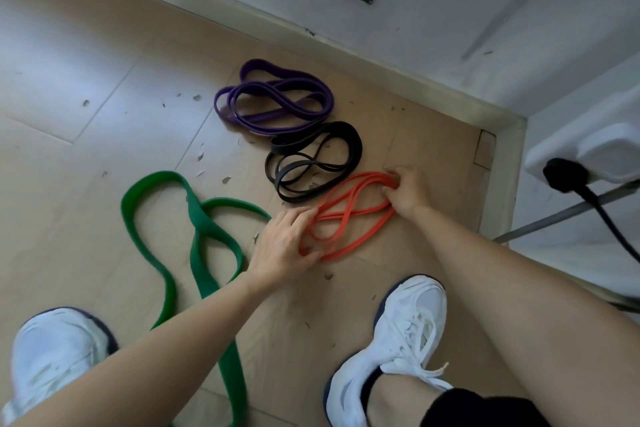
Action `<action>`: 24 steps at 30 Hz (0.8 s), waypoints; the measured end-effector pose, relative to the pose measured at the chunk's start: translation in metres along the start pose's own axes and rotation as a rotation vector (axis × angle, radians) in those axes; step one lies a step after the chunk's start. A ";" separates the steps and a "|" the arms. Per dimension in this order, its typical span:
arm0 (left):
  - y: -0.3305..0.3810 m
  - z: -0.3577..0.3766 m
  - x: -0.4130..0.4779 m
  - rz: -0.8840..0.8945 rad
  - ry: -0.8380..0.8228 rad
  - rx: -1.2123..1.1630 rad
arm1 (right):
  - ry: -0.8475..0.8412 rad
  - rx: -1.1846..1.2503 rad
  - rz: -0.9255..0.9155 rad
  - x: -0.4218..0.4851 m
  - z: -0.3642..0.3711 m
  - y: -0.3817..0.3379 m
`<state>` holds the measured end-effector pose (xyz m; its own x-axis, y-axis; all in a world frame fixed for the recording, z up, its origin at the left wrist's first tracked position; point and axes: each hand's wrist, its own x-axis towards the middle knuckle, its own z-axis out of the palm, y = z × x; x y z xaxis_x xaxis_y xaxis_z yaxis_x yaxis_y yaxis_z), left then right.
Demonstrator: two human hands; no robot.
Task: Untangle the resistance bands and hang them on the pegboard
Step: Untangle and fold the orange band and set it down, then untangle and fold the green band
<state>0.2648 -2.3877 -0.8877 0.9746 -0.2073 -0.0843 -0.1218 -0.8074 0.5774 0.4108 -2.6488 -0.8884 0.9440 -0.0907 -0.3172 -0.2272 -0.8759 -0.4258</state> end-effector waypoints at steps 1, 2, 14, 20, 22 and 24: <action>-0.004 -0.008 -0.004 0.040 0.044 -0.009 | 0.038 -0.005 -0.014 -0.004 -0.002 -0.006; -0.008 -0.019 -0.009 0.060 0.094 -0.002 | 0.084 -0.011 -0.045 -0.008 -0.003 -0.014; -0.100 -0.124 -0.052 -0.135 -0.240 0.328 | -0.446 -0.090 -0.483 -0.097 0.068 -0.161; -0.116 -0.137 -0.061 -0.033 -0.161 0.504 | -0.478 -0.276 -0.460 -0.113 0.101 -0.175; -0.122 -0.148 -0.067 0.018 -0.106 0.516 | -0.516 -0.331 -0.477 -0.113 0.101 -0.179; -0.120 -0.169 -0.069 0.038 -0.057 0.471 | -0.592 -0.373 -0.493 -0.111 0.095 -0.188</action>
<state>0.2437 -2.1835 -0.8138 0.9575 -0.2613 -0.1222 -0.2423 -0.9585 0.1505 0.3258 -2.4295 -0.8536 0.6101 0.5135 -0.6034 0.3685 -0.8581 -0.3576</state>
